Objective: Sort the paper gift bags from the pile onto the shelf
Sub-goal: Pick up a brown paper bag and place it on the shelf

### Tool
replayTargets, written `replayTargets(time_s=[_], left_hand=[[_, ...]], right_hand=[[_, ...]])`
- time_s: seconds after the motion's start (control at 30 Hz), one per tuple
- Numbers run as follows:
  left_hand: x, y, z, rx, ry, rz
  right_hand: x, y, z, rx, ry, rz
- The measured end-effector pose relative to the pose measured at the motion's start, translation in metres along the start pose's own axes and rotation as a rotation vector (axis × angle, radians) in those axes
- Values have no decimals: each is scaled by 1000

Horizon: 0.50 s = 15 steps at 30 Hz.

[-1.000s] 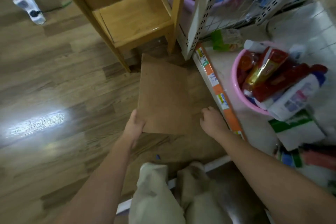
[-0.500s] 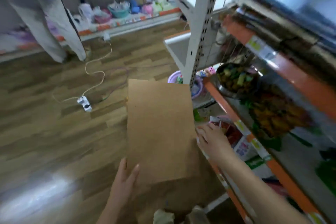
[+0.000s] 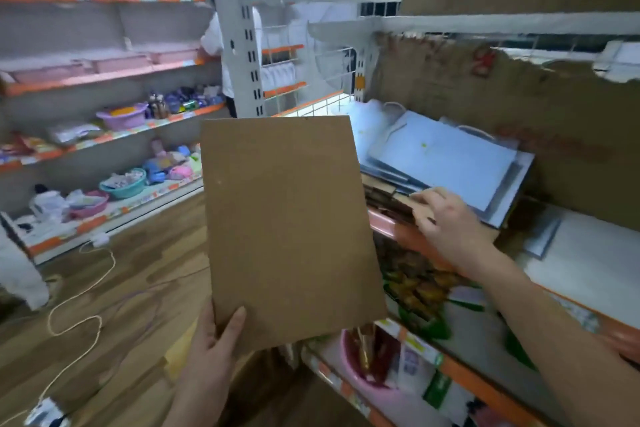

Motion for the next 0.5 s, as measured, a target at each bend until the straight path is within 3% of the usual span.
replayTargets(time_s=[0.2,0.5], left_hand=[[9,-58,55,-104,-18,70],[29,-158,113,-164,0,37]], right_hand=[[133,-56,-27,-55,151,327],[237,-147,-45,-273,239,525]])
Point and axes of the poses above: each hand's wrist, its own y-axis away from the middle knuckle, its own z-axis out of the palm, x = y × z, the point moved 10 cm from there along -y, towards the middle knuckle, and after that the axes turned 10 degrees about -y, right-handed, at the moved point
